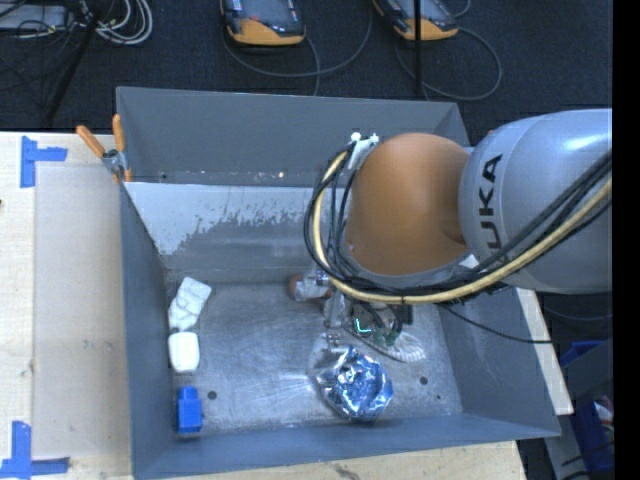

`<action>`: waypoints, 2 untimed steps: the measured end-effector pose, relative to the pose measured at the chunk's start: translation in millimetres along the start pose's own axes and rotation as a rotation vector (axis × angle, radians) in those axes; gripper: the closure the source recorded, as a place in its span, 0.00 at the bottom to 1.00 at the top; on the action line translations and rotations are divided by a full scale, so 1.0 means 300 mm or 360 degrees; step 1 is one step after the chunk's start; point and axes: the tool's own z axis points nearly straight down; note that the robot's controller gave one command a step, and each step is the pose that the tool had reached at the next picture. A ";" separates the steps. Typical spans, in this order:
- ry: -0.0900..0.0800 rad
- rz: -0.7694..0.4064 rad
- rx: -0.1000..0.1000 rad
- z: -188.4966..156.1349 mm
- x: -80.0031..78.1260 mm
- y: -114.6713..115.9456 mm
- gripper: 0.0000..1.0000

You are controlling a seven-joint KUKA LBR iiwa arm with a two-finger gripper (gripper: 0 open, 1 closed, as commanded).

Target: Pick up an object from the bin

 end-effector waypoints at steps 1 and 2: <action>-0.0012 0.0005 -0.0001 -0.013 -0.006 -0.002 0.00; -0.0018 -0.0083 -0.0006 0.022 -0.065 -0.098 0.00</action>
Offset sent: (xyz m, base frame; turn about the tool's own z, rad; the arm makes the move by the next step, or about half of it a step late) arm 0.0482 -0.0913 -0.0259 -0.1106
